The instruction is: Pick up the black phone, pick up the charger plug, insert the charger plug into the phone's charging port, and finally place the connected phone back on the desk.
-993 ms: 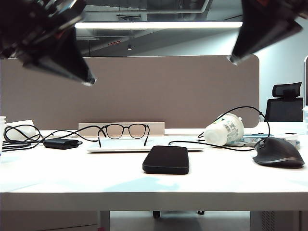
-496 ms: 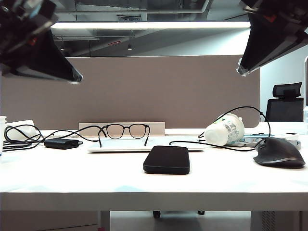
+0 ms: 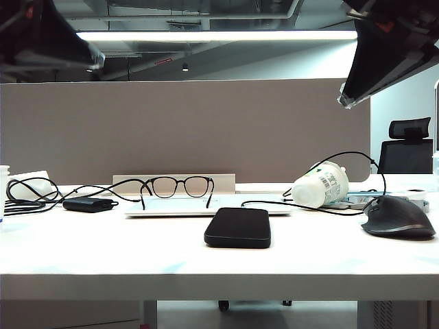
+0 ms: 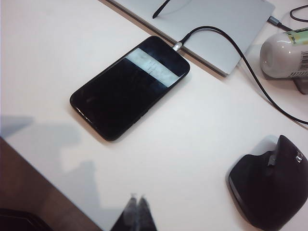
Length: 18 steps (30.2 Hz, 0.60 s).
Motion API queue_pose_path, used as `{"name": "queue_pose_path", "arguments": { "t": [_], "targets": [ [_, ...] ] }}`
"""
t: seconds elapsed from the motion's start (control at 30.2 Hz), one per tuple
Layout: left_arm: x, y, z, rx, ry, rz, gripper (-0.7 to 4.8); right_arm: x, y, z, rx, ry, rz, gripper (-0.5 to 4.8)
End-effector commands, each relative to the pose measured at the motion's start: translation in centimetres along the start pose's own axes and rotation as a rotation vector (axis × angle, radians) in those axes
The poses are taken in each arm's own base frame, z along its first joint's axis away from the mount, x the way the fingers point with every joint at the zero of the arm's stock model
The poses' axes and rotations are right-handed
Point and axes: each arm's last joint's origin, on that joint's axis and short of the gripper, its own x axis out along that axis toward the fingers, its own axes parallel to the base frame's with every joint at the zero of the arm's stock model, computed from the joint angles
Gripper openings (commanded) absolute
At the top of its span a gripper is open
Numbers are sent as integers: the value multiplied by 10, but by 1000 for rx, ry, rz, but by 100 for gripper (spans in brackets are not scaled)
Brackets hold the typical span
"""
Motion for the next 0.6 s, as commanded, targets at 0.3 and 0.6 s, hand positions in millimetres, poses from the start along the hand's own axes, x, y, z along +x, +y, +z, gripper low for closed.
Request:
{"name": "queue_pose_path", "arguments": {
  "t": [0.3,0.6],
  "targets": [
    [-27,12,-9,68,-165,125,-6,-1,0,3,5,-21,1,-1],
    [-52,35,-6,80,-221,308,-6,-1,0,3,5,-20,1,-1]
  ]
}}
